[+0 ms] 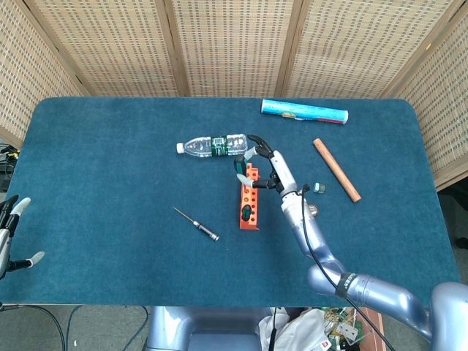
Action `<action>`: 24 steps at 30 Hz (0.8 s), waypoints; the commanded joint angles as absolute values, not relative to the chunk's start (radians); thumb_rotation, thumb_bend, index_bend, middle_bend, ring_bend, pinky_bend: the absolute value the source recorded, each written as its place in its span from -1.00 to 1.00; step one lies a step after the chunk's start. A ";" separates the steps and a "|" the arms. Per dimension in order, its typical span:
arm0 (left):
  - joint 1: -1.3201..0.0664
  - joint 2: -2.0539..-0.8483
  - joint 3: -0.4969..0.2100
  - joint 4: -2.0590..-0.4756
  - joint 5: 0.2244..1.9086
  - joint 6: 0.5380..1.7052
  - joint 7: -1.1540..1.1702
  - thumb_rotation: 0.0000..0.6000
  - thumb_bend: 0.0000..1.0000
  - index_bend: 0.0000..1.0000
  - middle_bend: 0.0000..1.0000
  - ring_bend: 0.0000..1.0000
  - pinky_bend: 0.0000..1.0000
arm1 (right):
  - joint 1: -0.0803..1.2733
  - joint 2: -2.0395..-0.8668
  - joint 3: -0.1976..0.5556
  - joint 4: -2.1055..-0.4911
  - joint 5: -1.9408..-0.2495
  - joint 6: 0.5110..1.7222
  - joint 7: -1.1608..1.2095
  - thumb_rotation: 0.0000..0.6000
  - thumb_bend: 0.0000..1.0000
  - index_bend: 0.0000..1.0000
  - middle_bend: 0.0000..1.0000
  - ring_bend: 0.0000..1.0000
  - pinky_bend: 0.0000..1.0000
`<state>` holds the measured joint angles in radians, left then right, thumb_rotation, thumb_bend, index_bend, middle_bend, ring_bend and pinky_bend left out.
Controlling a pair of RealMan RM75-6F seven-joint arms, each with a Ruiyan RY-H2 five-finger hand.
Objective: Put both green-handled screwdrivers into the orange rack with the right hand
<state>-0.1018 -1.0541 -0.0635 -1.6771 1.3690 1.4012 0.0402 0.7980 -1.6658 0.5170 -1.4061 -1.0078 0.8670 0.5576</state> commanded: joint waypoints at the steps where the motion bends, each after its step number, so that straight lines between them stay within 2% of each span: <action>1: -0.102 -1.054 -0.063 -1.677 1.368 1.400 0.041 1.00 -1.00 -1.00 -1.00 -1.00 -1.00 | 0.791 -1.666 0.506 -1.392 -1.035 0.851 0.591 1.00 -0.31 0.34 -0.82 -1.00 -1.00; 24: -0.111 -1.063 -0.065 -1.673 1.353 1.383 0.056 1.00 -1.00 -1.00 -1.00 -1.00 -1.00 | 0.779 -1.712 0.414 -1.221 -1.245 0.790 0.912 1.00 -0.40 0.34 -0.82 -1.00 -1.00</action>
<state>-0.1108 -1.0626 -0.0646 -1.6734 1.3529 1.3832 0.0560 0.7756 -1.7076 0.4219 -1.2306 -1.2382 0.7973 0.9042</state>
